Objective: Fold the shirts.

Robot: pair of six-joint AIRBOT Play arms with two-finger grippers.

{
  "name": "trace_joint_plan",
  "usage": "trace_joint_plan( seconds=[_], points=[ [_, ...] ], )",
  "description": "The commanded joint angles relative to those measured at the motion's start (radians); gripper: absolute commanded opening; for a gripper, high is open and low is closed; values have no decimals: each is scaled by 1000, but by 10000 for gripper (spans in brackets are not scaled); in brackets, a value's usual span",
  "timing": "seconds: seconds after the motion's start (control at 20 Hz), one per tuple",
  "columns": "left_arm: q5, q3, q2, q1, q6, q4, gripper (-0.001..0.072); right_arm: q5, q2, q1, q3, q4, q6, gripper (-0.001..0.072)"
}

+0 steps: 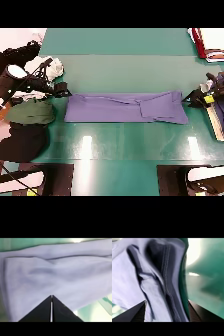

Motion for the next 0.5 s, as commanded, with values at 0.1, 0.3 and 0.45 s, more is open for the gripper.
trace_joint_plan(
  seconds=[0.1,0.3,0.45],
  points=[
    [62,1,-2,-140,-31,-15,26,8,-100,-14,-57,148,-98,596],
    [129,1,-2,-229,-119,-15,26,27,-124,50,-57,156,-133,427],
    [195,2,-5,-303,-135,-16,25,29,-107,58,-55,159,-147,193]
  ],
)
